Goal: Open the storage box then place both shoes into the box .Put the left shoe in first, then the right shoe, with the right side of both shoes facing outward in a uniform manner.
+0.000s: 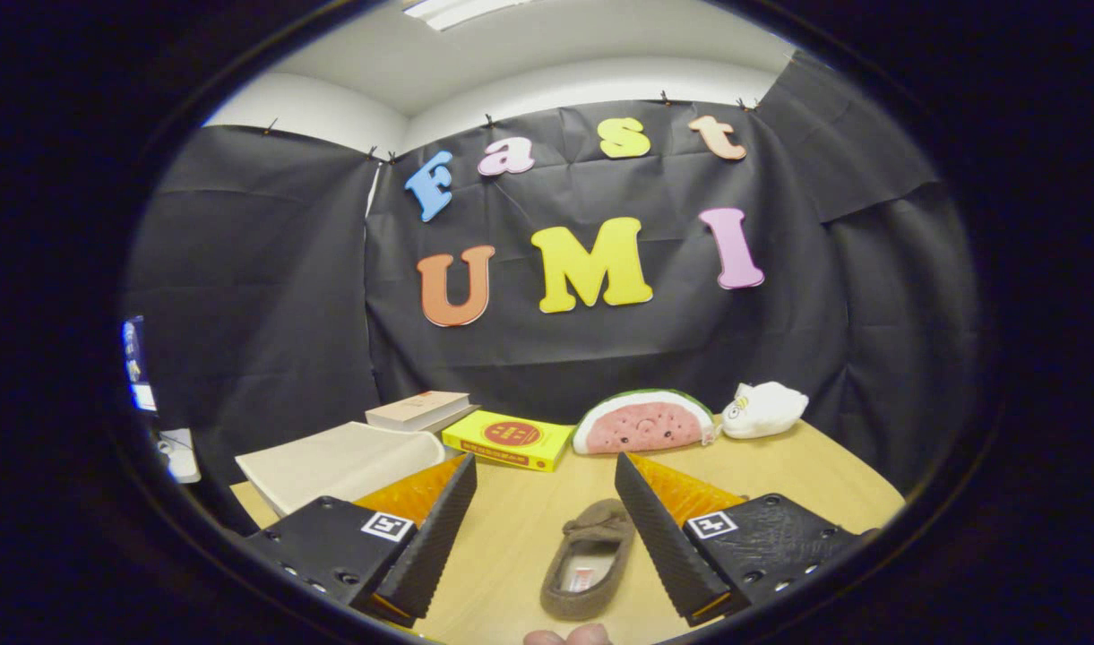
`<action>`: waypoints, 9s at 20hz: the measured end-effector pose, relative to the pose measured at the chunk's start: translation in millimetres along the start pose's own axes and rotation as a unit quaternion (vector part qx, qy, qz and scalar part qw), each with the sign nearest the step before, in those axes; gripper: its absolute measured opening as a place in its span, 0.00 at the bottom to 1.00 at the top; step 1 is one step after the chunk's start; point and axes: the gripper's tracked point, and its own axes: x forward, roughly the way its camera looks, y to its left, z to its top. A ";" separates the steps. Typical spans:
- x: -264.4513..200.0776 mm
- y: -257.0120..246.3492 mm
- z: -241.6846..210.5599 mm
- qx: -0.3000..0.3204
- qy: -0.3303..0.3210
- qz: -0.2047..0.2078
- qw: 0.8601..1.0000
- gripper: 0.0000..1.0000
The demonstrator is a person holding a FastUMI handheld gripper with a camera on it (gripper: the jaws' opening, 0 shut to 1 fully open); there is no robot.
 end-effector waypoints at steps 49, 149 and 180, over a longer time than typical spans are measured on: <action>90.6 343.9 88.3 0.097 0.094 0.297 0.945 0.00; 83.2 176.9 39.5 0.294 0.173 0.020 0.940 0.00; 120.1 321.6 -63.0 0.239 0.262 0.066 0.933 0.75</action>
